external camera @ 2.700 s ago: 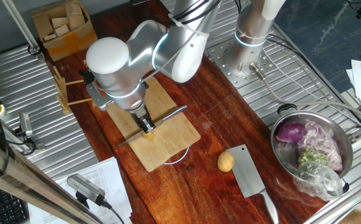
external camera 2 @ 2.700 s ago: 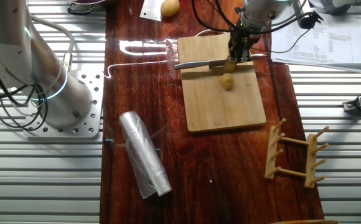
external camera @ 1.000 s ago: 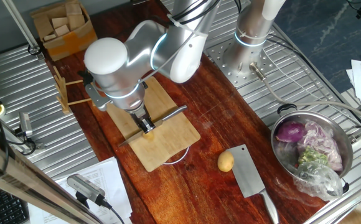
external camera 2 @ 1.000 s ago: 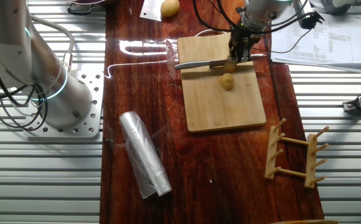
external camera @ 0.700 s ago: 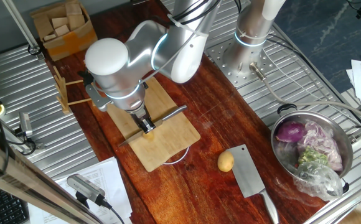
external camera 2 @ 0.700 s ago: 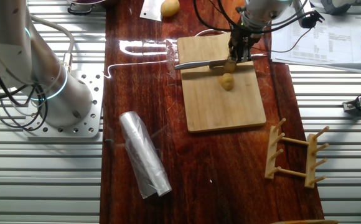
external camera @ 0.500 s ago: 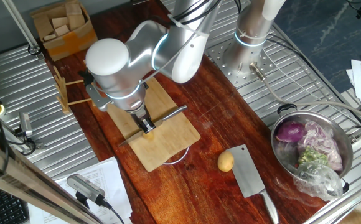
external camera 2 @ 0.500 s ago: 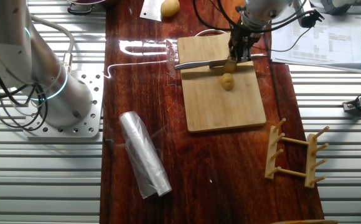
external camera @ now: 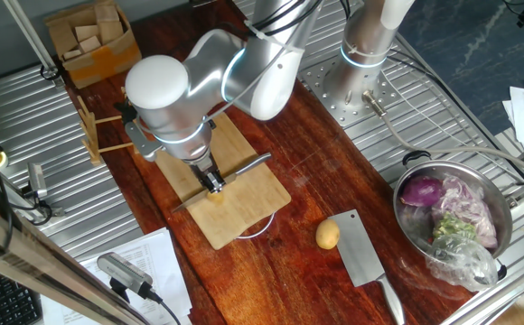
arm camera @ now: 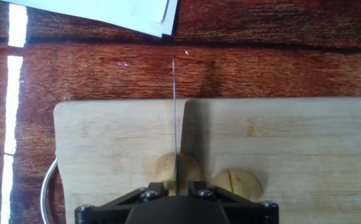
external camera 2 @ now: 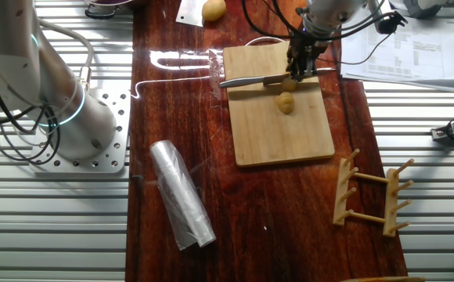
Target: Chop the potatoes
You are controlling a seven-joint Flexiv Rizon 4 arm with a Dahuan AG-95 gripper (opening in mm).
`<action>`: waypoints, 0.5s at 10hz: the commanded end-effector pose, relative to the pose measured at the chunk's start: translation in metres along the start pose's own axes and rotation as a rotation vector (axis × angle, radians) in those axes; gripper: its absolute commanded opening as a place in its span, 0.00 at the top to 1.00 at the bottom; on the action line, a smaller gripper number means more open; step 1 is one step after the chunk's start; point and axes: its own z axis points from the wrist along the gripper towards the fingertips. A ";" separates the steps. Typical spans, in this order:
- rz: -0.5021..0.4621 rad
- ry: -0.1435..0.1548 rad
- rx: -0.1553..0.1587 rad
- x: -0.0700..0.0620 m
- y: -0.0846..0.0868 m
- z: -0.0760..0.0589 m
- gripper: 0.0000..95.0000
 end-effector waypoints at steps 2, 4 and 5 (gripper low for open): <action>0.014 0.002 0.004 0.006 0.001 -0.008 1.00; 0.014 0.000 0.004 0.008 0.001 -0.007 1.00; 0.015 0.001 0.006 0.009 0.001 -0.007 1.00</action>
